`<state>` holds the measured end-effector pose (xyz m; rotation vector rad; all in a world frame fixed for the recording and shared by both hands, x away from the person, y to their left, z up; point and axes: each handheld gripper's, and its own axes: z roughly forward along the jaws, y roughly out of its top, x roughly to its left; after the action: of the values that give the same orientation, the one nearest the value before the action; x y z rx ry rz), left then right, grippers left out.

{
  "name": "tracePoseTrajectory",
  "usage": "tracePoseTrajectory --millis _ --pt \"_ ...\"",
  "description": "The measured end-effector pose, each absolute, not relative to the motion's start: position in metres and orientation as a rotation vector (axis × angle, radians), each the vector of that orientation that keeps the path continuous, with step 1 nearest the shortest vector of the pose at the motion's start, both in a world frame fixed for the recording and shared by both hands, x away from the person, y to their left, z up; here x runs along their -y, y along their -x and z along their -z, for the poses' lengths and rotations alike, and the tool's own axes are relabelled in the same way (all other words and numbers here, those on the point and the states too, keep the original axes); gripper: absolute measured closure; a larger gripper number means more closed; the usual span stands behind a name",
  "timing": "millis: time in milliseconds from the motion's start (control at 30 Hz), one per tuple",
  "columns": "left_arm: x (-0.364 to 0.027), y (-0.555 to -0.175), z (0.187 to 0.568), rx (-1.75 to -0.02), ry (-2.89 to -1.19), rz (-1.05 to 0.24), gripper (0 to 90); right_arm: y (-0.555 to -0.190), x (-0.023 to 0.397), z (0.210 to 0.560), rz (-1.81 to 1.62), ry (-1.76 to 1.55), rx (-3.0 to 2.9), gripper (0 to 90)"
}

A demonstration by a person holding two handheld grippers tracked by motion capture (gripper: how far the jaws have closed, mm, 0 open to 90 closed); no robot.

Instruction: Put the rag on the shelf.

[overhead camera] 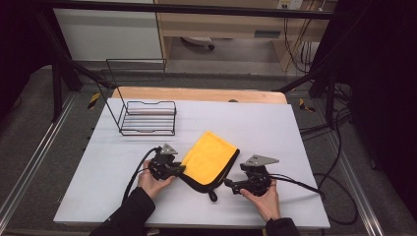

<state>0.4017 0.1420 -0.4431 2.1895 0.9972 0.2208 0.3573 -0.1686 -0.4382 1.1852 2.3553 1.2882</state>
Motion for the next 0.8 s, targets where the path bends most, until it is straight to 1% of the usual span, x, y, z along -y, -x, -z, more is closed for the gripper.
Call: tracePoseTrajectory --millis 67,100,133,167,233,300,367,500,533,667,733,767,800 --pt "-0.141 -0.402 0.443 -0.995 -2.194 -0.224 75.4 -0.358 0.164 0.44 -1.283 -1.194 -2.358 14.4" --pt "-0.141 -0.402 0.443 -0.997 -2.191 -0.223 75.6 -0.36 0.157 0.442 -1.256 -1.187 -2.369 16.4" --pt "-0.141 -0.402 0.443 -0.997 -2.192 -0.222 75.6 -0.36 0.157 0.442 -1.256 -1.187 -2.369 16.4" --pt "-0.141 -0.402 0.443 -0.997 -2.192 -0.222 76.1 -0.36 0.15 0.444 -1.252 -1.184 -2.374 19.2" --pt "-0.141 -0.402 0.443 -0.996 -2.194 -0.222 76.4 -0.36 0.147 0.444 -1.238 -1.194 -2.378 19.9" --pt "-0.14 -0.402 0.443 -0.996 -2.193 -0.227 77.8 -0.359 0.141 0.446 -1.223 -1.218 -2.368 23.0" --pt "-0.14 -0.402 0.442 -1.0 -2.196 -0.226 78.5 -0.36 0.138 0.447 -1.238 -1.26 -2.353 23.9" --pt "-0.14 -0.403 0.442 -1.001 -2.204 -0.222 79.1 -0.362 0.135 0.45 -1.222 -1.321 -2.324 23.5" --pt "-0.14 -0.403 0.442 -1.003 -2.204 -0.221 79.2 -0.363 0.134 0.451 -1.197 -1.327 -2.321 22.2" --pt "-0.14 -0.403 0.442 -1.005 -2.202 -0.221 79.2 -0.363 0.125 0.452 -1.13 -1.319 -2.306 21.7" --pt "-0.14 -0.403 0.442 -1.004 -2.201 -0.22 79.3 -0.361 0.12 0.453 -1.082 -1.331 -2.306 24.6" --pt "-0.14 -0.403 0.442 -1.008 -2.195 -0.218 79.3 -0.361 0.12 0.453 -1.082 -1.331 -2.306 24.6" --pt "-0.14 -0.403 0.442 -1.01 -2.193 -0.216 79.2 -0.36 0.12 0.453 -1.083 -1.345 -2.306 28.1"
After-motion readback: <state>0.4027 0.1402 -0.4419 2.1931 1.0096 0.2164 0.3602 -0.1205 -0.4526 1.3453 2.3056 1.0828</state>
